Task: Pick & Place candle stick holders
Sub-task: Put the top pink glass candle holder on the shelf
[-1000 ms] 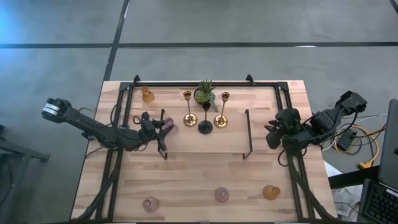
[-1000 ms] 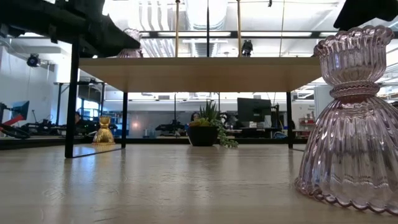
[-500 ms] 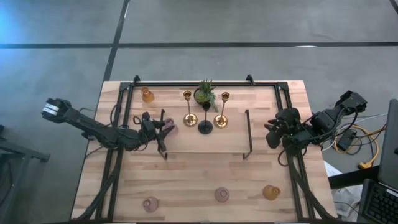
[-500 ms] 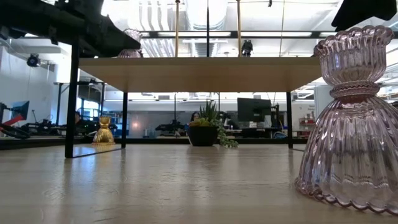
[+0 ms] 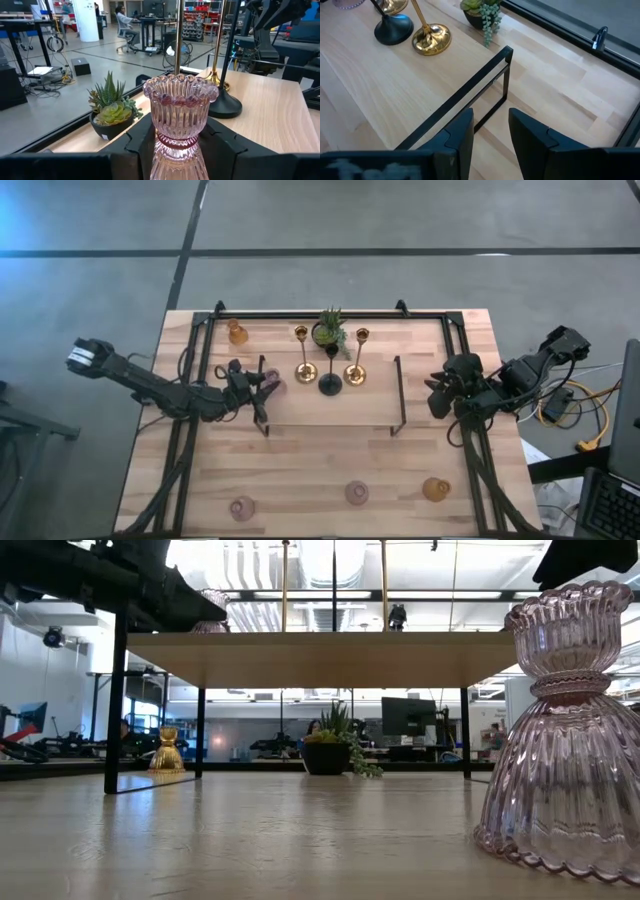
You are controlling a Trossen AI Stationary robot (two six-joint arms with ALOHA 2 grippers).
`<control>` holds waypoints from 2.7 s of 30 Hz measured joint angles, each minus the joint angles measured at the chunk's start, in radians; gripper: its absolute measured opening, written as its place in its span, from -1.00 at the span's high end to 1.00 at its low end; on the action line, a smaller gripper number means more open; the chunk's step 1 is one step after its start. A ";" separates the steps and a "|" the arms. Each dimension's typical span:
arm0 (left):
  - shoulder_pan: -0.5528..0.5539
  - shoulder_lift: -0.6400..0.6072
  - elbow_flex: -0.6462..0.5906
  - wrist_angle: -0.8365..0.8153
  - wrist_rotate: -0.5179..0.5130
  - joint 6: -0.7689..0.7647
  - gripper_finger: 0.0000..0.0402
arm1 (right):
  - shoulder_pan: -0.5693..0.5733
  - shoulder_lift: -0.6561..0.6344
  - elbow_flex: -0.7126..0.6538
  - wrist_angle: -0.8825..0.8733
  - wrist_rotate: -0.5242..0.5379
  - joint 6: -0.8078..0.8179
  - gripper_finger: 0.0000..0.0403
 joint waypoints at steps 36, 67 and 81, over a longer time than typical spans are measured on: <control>0.026 0.000 0.001 -0.003 0.031 0.028 0.17 | 0.000 0.000 0.000 0.027 -0.002 -0.026 0.44; 0.025 -0.053 0.079 -0.140 0.104 0.073 -0.18 | 0.000 -0.001 0.000 0.048 -0.011 -0.041 0.43; 0.025 -0.056 0.079 -0.185 0.000 0.071 -0.18 | 0.000 -0.001 0.000 0.068 -0.029 -0.053 0.48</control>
